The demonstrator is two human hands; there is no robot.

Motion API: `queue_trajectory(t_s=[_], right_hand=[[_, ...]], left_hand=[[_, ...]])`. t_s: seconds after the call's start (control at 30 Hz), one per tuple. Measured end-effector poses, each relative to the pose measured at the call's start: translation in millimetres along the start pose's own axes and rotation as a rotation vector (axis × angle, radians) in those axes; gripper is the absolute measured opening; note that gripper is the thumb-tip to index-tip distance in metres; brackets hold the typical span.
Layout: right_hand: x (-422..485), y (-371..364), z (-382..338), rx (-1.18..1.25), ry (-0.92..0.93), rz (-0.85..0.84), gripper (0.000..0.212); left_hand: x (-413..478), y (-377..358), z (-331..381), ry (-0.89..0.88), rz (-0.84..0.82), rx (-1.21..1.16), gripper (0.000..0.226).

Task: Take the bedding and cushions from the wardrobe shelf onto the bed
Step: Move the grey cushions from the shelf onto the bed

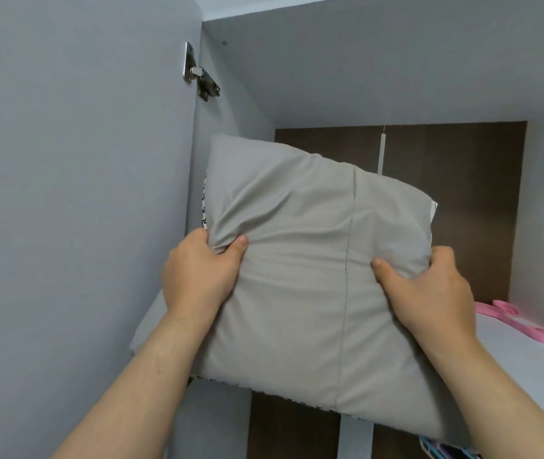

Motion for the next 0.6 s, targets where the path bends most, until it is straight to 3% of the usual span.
queue_trajectory(t_s=[0.23, 0.6], right_hand=[[-72.5, 54.2, 27.9, 0.146, 0.020, -0.099, 0.060], [-202.9, 103.1, 54.0, 0.272, -0.111, -0.293, 0.069]], left_hand=[[-93.9, 93.7, 38.8, 0.117, 0.061, 0.059, 0.048], [-218.0, 255.0, 82.3, 0.252, 0.161, 0.170, 0.041]])
Point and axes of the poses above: each hand's wrist, its own x-axis towards the middle knuckle, its own y-axis out of the back of the hand, z = x × y, the point moved 6 cm from there along x, towards the middle knuckle, and after that the axes turned 12 degrees about -y, right-handed, at the moved point
